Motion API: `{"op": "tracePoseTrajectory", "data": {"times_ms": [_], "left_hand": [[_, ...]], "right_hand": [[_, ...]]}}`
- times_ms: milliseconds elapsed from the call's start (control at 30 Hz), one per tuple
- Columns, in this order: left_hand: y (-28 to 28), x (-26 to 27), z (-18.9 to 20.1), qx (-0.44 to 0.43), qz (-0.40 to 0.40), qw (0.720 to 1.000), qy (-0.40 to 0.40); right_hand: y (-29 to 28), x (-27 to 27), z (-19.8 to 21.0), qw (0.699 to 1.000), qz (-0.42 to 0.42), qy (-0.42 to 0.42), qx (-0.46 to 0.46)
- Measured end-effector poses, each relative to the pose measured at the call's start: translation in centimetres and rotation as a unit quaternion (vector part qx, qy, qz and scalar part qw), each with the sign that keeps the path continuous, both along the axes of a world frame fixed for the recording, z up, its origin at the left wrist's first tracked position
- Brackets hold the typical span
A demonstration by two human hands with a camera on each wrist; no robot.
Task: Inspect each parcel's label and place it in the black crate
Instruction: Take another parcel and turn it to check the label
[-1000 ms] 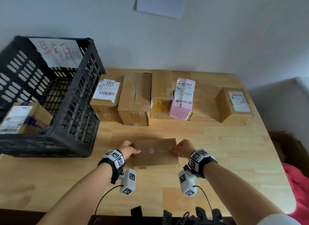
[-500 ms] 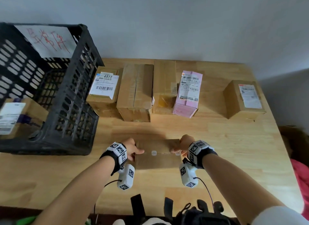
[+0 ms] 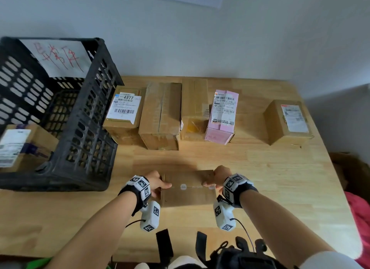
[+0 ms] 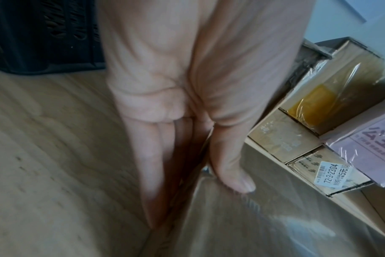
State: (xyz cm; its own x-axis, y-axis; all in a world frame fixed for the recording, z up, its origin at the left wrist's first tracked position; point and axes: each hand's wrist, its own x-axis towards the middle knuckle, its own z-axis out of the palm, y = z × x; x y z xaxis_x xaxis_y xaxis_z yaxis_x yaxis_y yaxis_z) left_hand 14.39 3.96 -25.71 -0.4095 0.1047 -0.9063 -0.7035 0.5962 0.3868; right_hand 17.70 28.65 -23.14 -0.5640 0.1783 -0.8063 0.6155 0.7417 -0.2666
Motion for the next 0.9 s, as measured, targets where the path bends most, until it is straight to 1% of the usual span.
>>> {"op": "tracePoseTrajectory", "data": {"times_ms": [100,200,267,333,400,467,533,633,733,767,833,867,900], "left_hand": [[0.3,1.1,0.7,0.011,0.043,0.999,0.019],[0.3,1.6,1.6,0.025,0.054,0.998,0.009],[0.0,1.2,2.2,0.043,0.086,0.995,0.007],[0.0,0.8,3.5,0.073,0.149,0.986,0.02],[0.4,0.9,5.0,0.105,0.187,0.975,0.055],[0.7,1.1,5.6,0.126,0.19,0.971,0.068],[0.8,1.8,6.1,0.165,0.187,0.966,0.071],[1.1,2.3,6.3,0.223,0.202,0.949,0.098],[2.1,2.3,7.3,0.259,0.196,0.935,0.143],[2.4,2.1,7.7,0.263,0.18,0.934,0.161],[3.0,1.9,8.6,0.254,0.114,0.937,0.21],[3.4,1.9,9.1,0.24,0.067,0.939,0.237],[3.8,2.0,9.5,0.226,0.019,0.94,0.255]], "right_hand": [[0.0,0.8,0.1,0.999,-0.023,0.009,-0.023],[0.0,1.3,1.1,0.998,-0.045,0.007,-0.046],[0.2,1.5,1.8,0.992,-0.097,0.008,-0.08],[0.6,1.9,2.4,0.977,-0.166,0.021,-0.129],[0.7,2.5,3.1,0.956,-0.236,0.038,-0.173],[0.8,3.0,3.5,0.934,-0.289,0.052,-0.205],[0.8,3.4,3.7,0.914,-0.324,0.057,-0.237],[0.8,3.9,3.3,0.9,-0.351,0.064,-0.25],[0.8,4.5,3.0,0.893,-0.366,0.048,-0.257],[0.8,4.7,2.8,0.883,-0.382,0.04,-0.269],[0.9,5.0,2.8,0.845,-0.436,0.032,-0.309],[0.9,5.0,2.6,0.831,-0.45,0.035,-0.326],[0.8,5.0,2.6,0.827,-0.451,0.036,-0.333]]}}
